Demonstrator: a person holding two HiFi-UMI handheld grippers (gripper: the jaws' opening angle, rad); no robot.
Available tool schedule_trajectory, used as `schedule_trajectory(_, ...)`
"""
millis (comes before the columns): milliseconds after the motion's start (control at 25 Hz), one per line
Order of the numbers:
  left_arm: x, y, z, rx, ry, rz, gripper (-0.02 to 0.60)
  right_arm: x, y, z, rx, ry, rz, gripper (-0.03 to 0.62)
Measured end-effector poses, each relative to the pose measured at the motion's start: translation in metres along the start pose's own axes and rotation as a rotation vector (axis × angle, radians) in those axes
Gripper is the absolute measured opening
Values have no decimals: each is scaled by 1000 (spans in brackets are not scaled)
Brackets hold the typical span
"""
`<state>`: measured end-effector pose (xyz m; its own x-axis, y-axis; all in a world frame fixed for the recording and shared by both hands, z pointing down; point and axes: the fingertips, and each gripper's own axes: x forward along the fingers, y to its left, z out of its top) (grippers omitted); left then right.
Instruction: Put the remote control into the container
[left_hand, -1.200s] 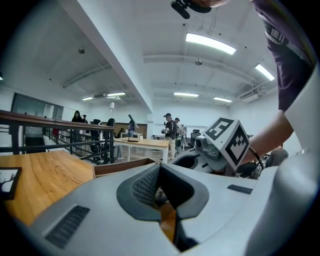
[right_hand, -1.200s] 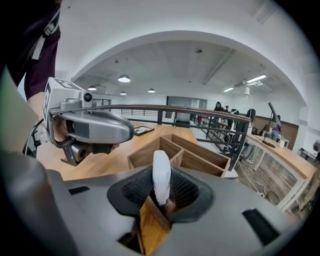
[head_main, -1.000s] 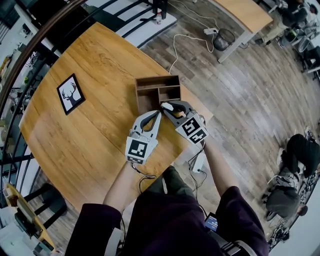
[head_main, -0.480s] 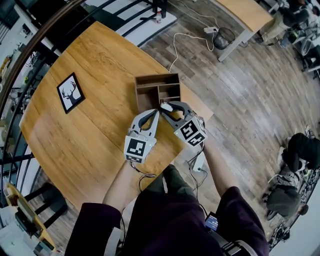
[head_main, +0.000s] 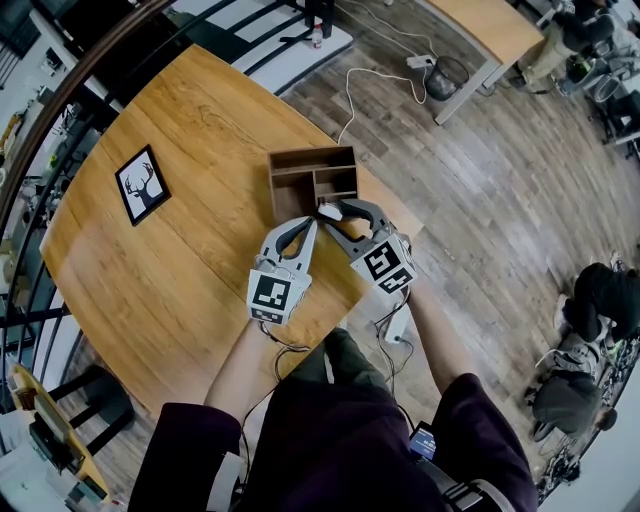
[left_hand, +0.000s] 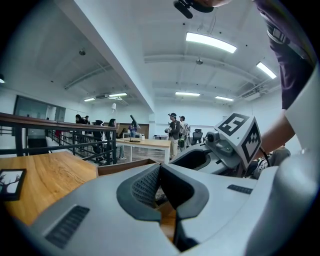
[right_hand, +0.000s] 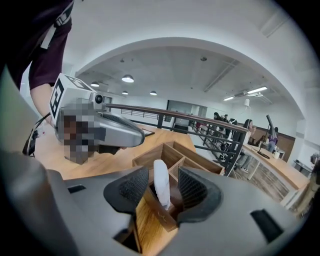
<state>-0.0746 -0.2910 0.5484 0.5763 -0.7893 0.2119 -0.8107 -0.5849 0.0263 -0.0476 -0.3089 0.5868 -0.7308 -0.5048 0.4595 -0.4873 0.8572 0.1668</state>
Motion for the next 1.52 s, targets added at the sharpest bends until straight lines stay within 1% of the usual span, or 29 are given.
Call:
schedule_trajectory(80,-2,-3,7,8,-5,5,12,-12,-2,10,16,-23,-20,176)
schedule_trajectory(160,-6,-6,19,17,-16,12,11,-27,-6,25,58,-68,-48,176)
schedule_trajectory(400,-21,-25,63,52,-59,38,11,-81,-18,68,281,-240,-169,176)
schedule_trajectory(560,-34,-36,90,67,-100,71,11,-110,-18,88,388,-349,-248,176)
schedule_trajectory(640,-39,-40,98,68,-116,86,12,-121,-16,96,426,-391,-270,176)
schedule_trajectory(800,-49,-47,111,62,-139,104,11,-135,-10,109,478,-448,-279,175)
schedule_trajectory(840,-52,-49,115,64,-145,105,11,-138,-9,112,481,-458,-284,173)
schedule_trajectory(880,-54,-50,119,68,-152,106,11,-142,-8,115,477,-467,-291,157)
schedule_trajectory(960,-60,-54,128,77,-168,111,11,-150,-6,123,451,-488,-311,90)
schedule_trajectory(1080,-69,-60,140,93,-188,119,12,-161,0,136,396,-516,-324,43)
schedule_trajectory(1240,-75,-67,154,107,-215,124,12,-168,13,149,336,-537,-308,18)
schedule_trajectory(1400,-78,-73,161,118,-226,124,11,-175,21,156,325,-576,-300,18)
schedule_trajectory(1440,-79,-74,162,117,-235,126,11,-176,23,158,319,-586,-299,17)
schedule_trajectory(1520,-79,-73,166,111,-282,132,11,-178,24,165,309,-612,-302,17)
